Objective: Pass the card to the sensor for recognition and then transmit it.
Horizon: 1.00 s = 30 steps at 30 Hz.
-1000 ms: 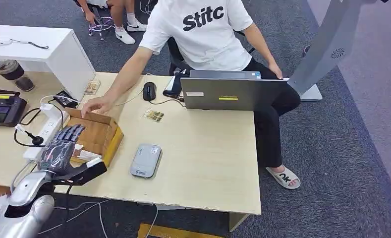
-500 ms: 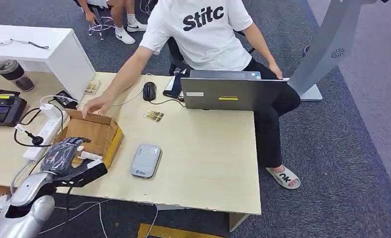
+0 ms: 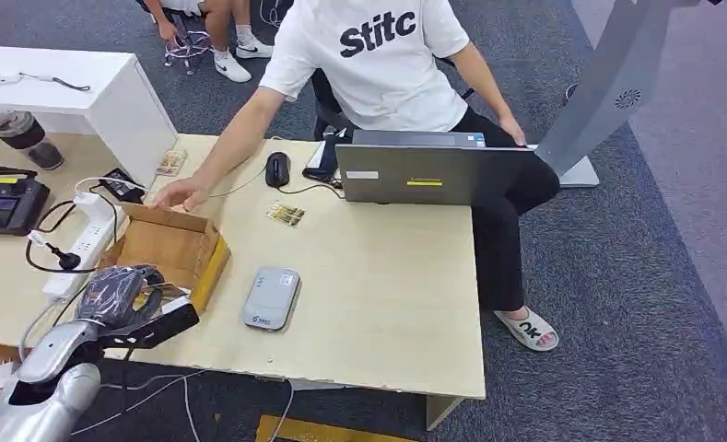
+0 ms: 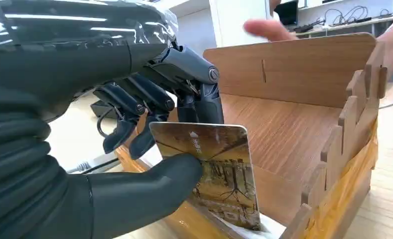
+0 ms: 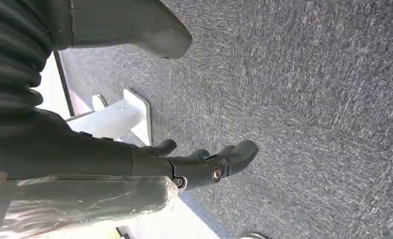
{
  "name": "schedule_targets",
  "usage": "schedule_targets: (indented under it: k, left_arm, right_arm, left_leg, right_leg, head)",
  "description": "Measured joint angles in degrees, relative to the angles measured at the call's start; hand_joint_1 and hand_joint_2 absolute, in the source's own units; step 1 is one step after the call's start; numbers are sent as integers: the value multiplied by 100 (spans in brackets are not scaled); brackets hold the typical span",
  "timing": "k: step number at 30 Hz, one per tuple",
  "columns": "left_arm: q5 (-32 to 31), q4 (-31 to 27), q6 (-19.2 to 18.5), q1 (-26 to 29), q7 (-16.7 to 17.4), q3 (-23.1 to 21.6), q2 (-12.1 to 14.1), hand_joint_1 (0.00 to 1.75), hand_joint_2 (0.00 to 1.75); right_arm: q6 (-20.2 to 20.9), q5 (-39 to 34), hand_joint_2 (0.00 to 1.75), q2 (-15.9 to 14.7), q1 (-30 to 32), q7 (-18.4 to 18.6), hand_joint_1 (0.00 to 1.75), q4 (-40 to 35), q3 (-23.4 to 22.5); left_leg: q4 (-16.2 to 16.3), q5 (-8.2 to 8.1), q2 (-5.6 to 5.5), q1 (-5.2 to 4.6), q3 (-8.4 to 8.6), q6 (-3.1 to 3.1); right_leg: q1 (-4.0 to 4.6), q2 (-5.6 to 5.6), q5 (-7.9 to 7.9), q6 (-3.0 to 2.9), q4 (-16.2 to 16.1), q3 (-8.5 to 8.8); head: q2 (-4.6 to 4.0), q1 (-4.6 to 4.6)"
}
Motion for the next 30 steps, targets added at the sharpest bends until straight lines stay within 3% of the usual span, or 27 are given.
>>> schedule_targets:
  k: [3, 17, 30]
  left_arm:
    - [0, 0, 0, 0, 0, 0, 11, 175, 175]
    - [-188, 15, 219, -397, 138, 28, 107, 175, 175]
    - [-306, 61, 291, -1557, 345, 190, 295, 175, 175]
  right_arm:
    - [0, 0, 175, 0, 0, 0, 0, 0, 0]
    - [-2, 105, 175, 0, -2, -42, 0, 0, -50]
    - [-9, 315, 175, 0, -12, -63, 0, 2, -52]
  left_leg:
    - [0, 0, 0, 0, 0, 0]
    - [0, 1, -1, 1, 1, 0]
    - [0, 4, -5, 1, 0, -1]
  right_leg:
    - [0, 0, 0, 0, 0, 0]
    - [1, -1, 1, 0, 1, 1]
    - [1, -5, 1, 0, 1, 1]
  head:
    - [0, -2]
    - [0, -2]
    - [0, 0]
